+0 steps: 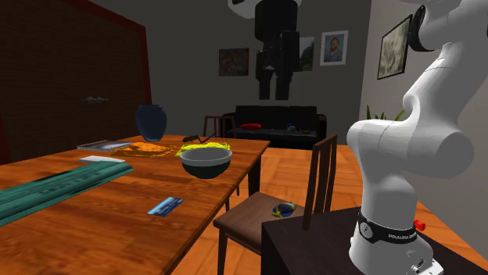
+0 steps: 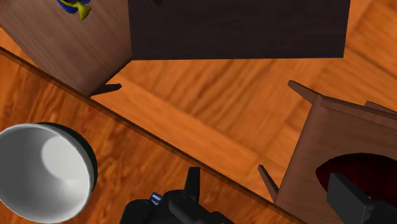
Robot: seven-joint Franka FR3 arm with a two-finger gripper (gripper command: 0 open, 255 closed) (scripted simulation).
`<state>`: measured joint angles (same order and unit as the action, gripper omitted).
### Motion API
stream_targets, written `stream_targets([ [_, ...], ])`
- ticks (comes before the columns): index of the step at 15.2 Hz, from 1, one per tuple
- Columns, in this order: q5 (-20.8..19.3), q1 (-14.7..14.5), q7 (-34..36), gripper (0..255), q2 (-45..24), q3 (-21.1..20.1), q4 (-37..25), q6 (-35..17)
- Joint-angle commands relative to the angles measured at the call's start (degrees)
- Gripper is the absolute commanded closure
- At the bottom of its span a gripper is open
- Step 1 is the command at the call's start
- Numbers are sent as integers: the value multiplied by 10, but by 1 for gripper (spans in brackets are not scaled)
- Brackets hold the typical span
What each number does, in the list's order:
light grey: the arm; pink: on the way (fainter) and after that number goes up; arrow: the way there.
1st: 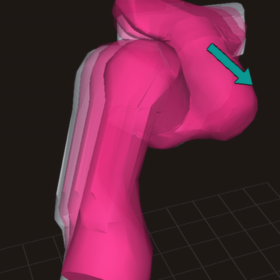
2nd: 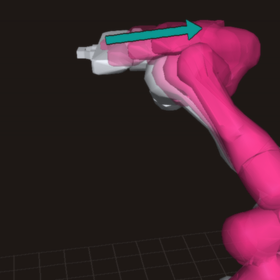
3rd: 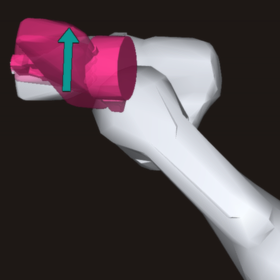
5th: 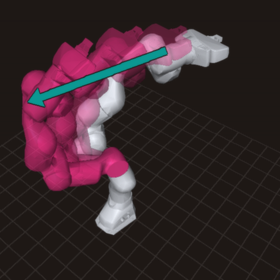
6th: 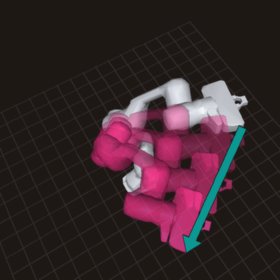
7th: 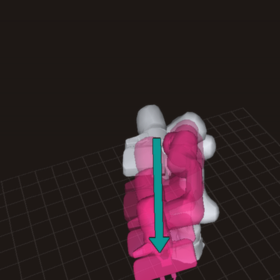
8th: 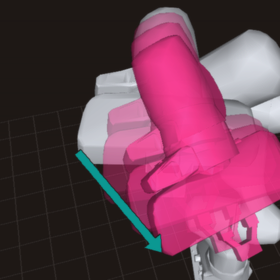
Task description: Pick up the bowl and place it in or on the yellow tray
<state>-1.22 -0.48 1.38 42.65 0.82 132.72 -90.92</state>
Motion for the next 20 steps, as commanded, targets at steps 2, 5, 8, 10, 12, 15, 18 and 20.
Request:
stream_targets([
  [2,-10,4,-8,0,-6,5,9,-15],
  [5,-38,15,-29,0,-28,22,30,-60],
  [8,-66,28,-49,0,-55,39,46,-106],
  [10,-85,36,-61,0,-77,51,53,-138],
  [12,-103,45,-72,0,-101,63,57,-170],
  [15,-129,58,-87,0,-142,80,58,-218],
  [18,-153,71,-100,0,-188,97,52,-265],
  [20,-168,79,-108,0,-220,109,44,-295],
])
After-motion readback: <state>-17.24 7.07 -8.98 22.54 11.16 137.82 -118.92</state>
